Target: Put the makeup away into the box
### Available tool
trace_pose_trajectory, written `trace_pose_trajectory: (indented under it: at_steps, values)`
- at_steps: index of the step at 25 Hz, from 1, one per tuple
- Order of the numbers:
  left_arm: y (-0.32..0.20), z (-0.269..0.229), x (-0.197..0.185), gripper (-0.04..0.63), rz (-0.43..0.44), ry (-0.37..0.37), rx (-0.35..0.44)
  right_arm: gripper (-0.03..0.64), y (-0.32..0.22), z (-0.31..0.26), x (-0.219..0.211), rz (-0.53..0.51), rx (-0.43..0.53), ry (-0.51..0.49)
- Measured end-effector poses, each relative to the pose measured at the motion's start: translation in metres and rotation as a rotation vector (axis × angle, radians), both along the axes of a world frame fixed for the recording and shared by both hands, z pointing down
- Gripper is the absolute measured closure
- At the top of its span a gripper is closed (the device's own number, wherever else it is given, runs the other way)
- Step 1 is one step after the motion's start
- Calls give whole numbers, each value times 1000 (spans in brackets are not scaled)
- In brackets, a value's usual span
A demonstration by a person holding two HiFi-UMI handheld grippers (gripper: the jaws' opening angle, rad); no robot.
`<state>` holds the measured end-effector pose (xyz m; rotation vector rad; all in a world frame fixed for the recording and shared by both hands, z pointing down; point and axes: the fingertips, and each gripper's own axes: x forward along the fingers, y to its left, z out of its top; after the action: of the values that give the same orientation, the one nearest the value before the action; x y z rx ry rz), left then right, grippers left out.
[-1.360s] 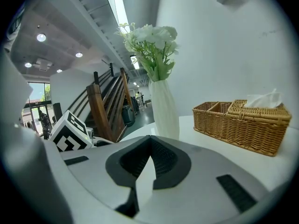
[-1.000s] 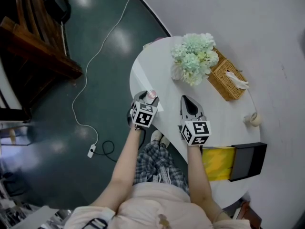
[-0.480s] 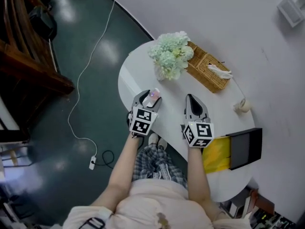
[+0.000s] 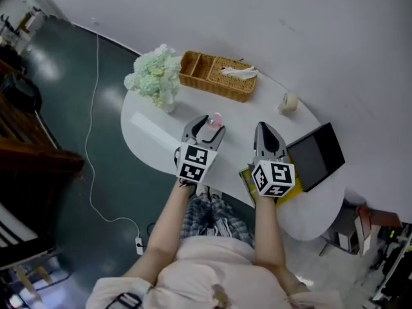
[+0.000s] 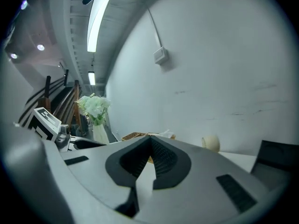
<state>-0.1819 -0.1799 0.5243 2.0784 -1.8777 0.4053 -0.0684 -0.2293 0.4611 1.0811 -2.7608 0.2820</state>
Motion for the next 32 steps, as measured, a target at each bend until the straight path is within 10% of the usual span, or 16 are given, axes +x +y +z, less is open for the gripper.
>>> trace_pose_trajectory:
  at_steps: [16, 32]
  values:
    - [-38, 11, 252, 347, 563, 15, -44, 601, -6, 27, 218, 437, -53, 54]
    - [-3, 111, 341, 345, 779, -92, -362, 601, 20, 50, 291, 588, -106, 68]
